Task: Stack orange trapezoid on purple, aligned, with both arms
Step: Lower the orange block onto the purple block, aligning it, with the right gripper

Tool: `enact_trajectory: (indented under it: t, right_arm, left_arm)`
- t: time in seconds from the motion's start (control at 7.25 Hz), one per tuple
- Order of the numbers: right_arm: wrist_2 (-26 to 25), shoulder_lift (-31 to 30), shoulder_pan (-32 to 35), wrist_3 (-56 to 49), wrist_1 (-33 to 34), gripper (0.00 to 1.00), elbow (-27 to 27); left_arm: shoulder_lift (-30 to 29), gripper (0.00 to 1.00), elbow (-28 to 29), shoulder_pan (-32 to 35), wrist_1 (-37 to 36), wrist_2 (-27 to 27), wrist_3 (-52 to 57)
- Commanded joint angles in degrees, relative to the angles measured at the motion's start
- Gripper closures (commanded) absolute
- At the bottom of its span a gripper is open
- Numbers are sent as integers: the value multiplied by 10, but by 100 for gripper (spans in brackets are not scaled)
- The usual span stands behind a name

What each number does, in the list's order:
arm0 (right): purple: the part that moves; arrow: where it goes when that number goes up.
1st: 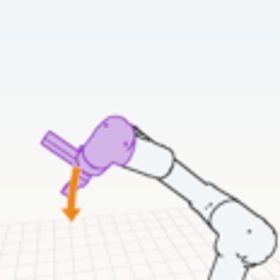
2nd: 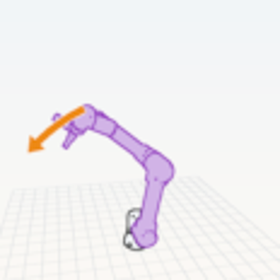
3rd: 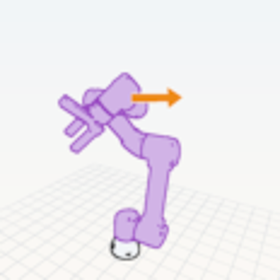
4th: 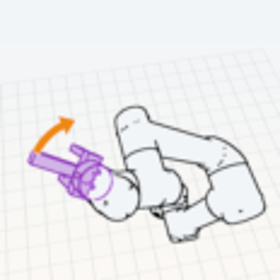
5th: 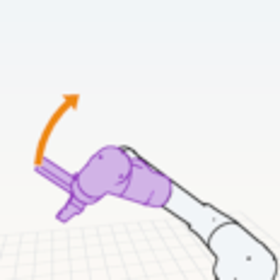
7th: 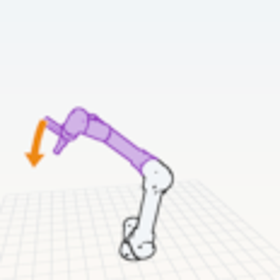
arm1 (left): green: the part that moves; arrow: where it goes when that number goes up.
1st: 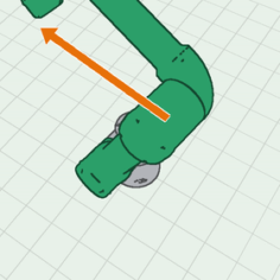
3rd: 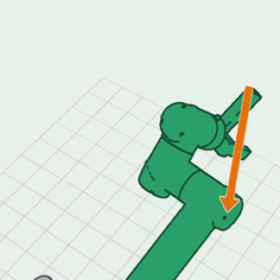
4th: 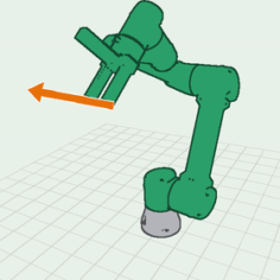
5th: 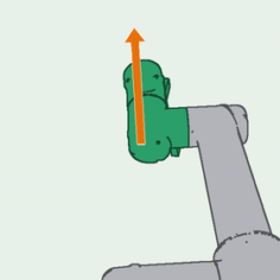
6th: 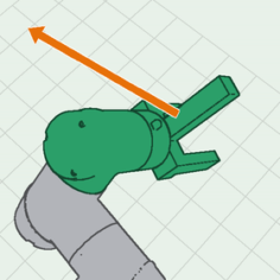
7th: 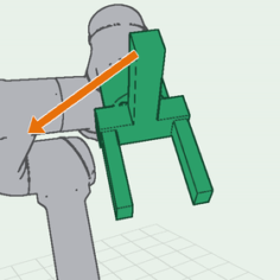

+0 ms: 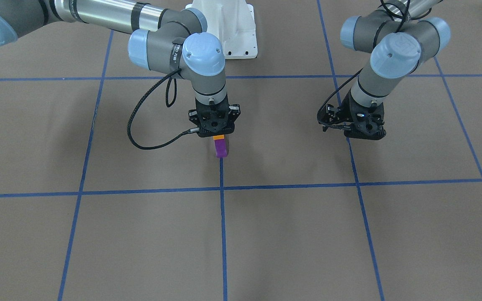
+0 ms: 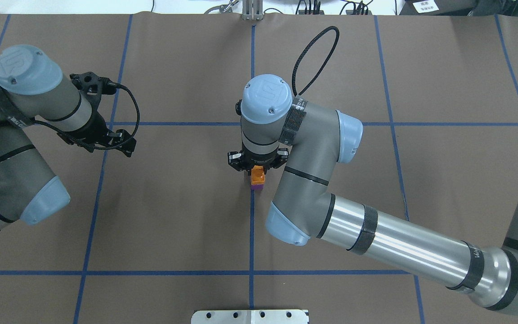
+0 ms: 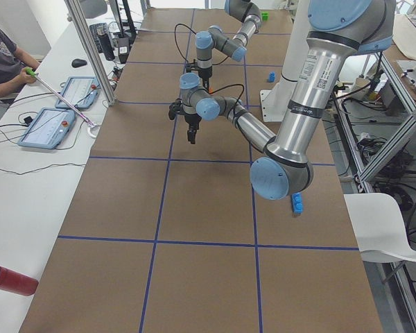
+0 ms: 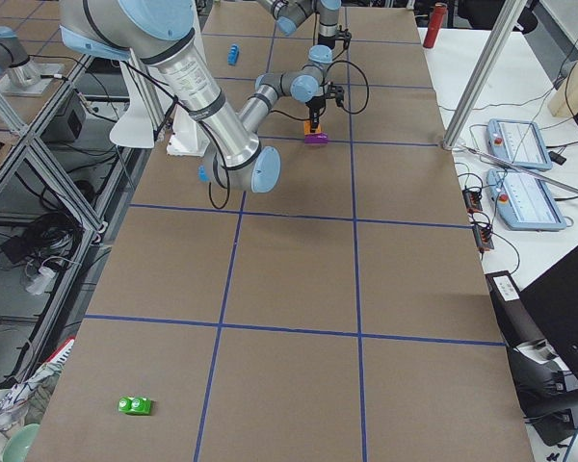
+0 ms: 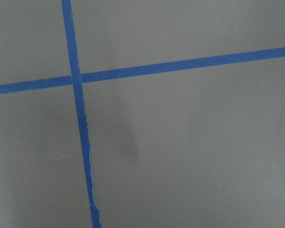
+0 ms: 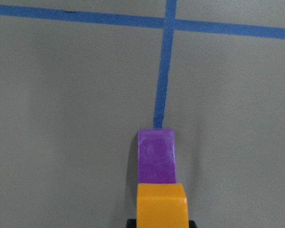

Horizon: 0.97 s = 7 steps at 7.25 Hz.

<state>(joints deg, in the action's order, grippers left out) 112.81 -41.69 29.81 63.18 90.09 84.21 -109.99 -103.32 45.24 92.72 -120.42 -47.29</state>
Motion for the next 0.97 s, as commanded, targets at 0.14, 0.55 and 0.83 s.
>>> enact_trajectory:
  t: [0.14, 0.55, 0.83]
  right_arm:
    - [-1, -1, -6, -10, 0, 100, -1]
    - [-5, -2, -8, -12, 0, 100, -3]
    - [-5, -1, -9, -12, 0, 100, -10]
  left_arm:
    - [0, 0, -1, 0, 0, 0, 0]
    - [-1, 0, -2, -1, 0, 0, 0]
    - [-1, 0, -3, -1, 0, 0, -2]
